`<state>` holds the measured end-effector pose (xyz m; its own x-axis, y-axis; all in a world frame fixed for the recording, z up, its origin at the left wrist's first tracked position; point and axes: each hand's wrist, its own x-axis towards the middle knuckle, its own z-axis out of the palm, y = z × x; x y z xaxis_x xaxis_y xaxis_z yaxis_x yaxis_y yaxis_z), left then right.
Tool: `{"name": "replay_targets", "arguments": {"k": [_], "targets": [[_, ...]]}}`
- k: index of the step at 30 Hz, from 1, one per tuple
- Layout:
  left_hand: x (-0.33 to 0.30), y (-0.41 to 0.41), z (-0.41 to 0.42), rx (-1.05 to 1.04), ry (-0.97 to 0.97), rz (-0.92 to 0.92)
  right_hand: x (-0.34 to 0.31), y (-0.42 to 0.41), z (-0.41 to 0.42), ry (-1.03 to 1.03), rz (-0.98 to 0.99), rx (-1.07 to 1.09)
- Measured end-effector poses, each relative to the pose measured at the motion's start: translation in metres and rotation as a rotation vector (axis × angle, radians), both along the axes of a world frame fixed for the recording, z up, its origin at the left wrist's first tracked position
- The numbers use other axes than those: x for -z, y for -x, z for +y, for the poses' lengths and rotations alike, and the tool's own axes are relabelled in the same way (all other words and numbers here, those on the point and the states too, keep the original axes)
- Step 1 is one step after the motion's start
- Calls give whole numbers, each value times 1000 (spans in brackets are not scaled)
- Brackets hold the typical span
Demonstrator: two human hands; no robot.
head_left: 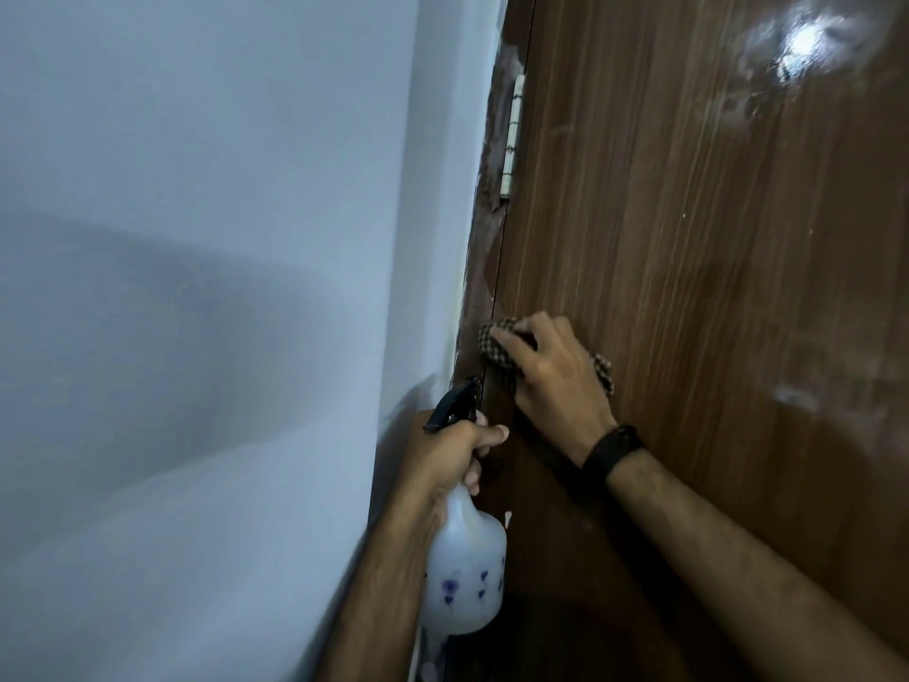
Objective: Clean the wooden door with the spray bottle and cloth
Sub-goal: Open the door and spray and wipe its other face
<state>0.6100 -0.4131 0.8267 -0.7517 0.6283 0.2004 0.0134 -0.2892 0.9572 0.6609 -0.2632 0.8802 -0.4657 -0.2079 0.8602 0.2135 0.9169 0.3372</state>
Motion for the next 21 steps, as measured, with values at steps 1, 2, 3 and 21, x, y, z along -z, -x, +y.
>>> {"name": "replay_targets", "arguments": {"k": [1,2,3,21], "targets": [[-9,0,2,2,-5,17,-18,1,-1,4,39,3],[-16,1,3,-2,-9,28,-33,3,-2,6,65,8],[-23,2,4,-8,-13,38,-44,4,-3,3,83,11],[-58,-5,-4,-25,-44,94,-85,18,-1,-134,-23,29]]}}
